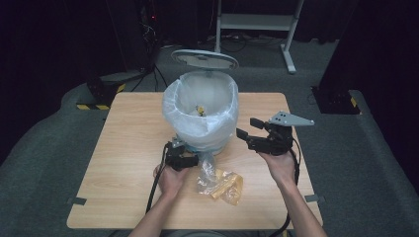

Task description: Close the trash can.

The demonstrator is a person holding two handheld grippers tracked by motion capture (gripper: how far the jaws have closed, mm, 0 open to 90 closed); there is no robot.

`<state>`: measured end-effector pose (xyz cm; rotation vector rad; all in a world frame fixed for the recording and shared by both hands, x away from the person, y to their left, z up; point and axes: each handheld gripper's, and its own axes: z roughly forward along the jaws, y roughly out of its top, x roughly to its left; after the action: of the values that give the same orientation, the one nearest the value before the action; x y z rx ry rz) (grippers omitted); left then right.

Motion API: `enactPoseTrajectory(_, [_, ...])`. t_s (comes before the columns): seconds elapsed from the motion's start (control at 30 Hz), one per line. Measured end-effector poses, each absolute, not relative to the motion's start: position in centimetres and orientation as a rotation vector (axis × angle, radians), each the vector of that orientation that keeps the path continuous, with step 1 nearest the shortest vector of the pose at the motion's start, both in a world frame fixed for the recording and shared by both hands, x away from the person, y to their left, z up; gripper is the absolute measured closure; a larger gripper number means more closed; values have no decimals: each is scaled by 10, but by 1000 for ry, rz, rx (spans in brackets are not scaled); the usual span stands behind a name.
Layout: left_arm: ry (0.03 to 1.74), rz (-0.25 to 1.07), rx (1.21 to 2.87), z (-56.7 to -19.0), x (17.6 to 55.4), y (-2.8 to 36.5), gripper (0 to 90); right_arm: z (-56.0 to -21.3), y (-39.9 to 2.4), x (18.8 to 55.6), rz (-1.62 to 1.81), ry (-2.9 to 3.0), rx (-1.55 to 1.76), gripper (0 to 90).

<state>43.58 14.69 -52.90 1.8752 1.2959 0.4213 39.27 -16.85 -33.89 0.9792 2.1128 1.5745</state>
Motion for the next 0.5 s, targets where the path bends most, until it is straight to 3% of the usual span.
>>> enactPoseTrajectory(0.5, [1296, 424, 1876, -529, 436, 147, 207, -367, -179, 376, 1546, 2131, 1047, 294])
